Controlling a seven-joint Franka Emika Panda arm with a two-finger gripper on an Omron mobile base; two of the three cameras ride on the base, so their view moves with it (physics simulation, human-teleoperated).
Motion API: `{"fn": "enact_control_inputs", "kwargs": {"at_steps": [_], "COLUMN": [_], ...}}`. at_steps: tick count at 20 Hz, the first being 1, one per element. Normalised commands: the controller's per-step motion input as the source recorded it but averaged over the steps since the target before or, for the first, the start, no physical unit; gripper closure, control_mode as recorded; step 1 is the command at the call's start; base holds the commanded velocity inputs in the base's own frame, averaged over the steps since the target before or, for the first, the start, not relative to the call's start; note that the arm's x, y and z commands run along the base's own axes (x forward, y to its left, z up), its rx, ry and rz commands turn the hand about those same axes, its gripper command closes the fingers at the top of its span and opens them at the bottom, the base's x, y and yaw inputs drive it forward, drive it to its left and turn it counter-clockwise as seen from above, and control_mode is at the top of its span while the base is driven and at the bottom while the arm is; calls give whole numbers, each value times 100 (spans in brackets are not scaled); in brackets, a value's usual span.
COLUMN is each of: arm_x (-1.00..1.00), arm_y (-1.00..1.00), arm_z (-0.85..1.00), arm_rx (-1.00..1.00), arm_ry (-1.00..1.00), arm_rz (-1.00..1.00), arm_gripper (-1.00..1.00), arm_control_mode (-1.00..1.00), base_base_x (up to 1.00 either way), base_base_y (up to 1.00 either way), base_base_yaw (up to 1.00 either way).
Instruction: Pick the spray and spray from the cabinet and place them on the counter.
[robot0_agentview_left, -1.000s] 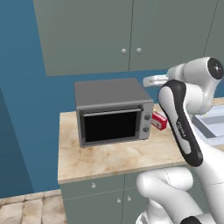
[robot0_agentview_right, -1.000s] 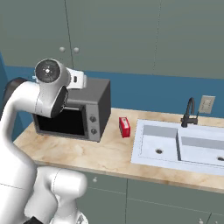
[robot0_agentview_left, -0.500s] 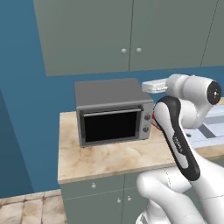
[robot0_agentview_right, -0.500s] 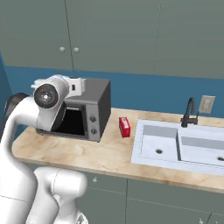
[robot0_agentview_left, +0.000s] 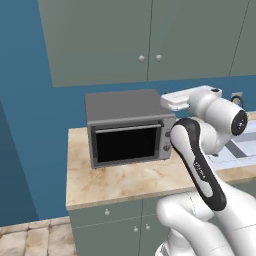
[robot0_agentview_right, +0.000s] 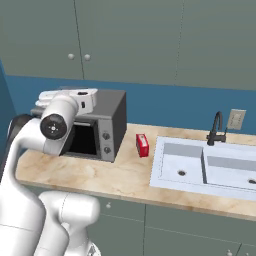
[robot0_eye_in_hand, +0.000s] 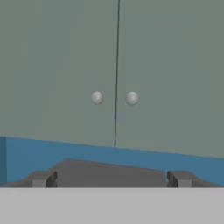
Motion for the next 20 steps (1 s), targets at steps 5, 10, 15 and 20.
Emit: {"fn": "enact_control_inputs", "kwargs": {"at_steps": [5, 10, 15, 20], "arm_x": [0, 0, 1, 8], "arm_y": [0, 0, 0, 0], "arm_z": [16, 20, 9, 13], "arm_rx": [-1, 0, 0, 0], "arm_ry": [-16, -14, -14, -11], "arm_rz": [0, 0, 0, 0], "arm_gripper": [-100, -100, -100, -100], "arm_control_mode": [-100, -100, -100, -100], "base_base_x": [0, 0, 0, 0], "base_base_y": [0, 0, 0, 0], "base_base_yaw": [0, 0, 0, 0]}}
